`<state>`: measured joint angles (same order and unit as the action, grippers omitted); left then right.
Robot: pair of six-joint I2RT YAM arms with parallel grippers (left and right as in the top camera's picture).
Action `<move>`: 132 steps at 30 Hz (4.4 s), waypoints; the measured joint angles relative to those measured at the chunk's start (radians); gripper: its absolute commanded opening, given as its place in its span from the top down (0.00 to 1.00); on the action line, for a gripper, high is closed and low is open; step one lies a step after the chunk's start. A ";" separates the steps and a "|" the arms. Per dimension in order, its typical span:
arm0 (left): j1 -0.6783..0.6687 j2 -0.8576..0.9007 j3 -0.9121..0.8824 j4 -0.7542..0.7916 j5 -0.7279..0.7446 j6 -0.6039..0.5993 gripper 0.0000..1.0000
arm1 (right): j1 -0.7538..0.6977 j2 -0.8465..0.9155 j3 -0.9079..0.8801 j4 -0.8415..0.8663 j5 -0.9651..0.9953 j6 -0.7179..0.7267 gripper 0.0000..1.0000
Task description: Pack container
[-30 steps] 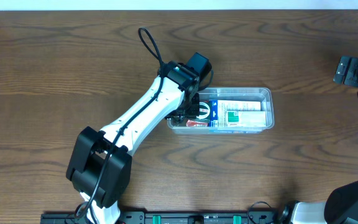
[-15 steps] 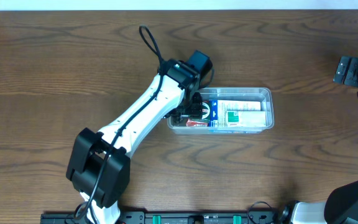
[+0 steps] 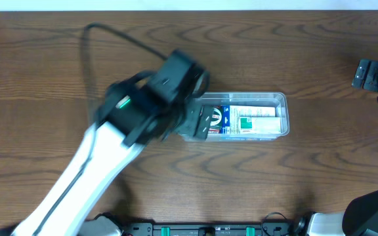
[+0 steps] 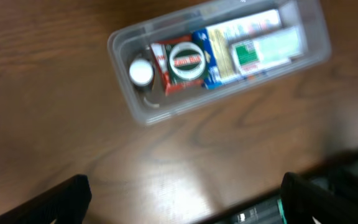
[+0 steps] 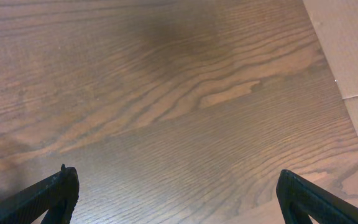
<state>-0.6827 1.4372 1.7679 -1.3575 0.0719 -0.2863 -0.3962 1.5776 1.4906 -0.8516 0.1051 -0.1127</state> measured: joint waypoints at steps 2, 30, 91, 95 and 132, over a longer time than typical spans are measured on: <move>-0.003 -0.064 0.003 -0.043 0.000 0.003 0.02 | 0.000 0.000 0.000 0.000 0.000 0.000 0.01; 0.226 -0.857 -0.885 0.675 -0.117 0.007 0.02 | 0.000 0.000 0.000 0.000 -0.001 0.000 0.01; 0.673 -1.427 -1.750 1.334 0.025 0.104 0.02 | 0.000 0.000 -0.001 0.000 0.000 0.000 0.01; 0.673 -1.427 -1.750 1.334 0.025 0.104 0.02 | 0.000 0.000 -0.001 0.000 0.000 0.000 0.01; 0.673 -1.427 -1.750 1.333 0.025 0.104 0.02 | 0.435 -0.152 -0.009 -0.003 0.000 0.000 0.01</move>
<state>-0.0093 0.0101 0.0181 -0.0242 0.0967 -0.1822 0.0387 1.4258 1.4815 -0.8547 0.1047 -0.1123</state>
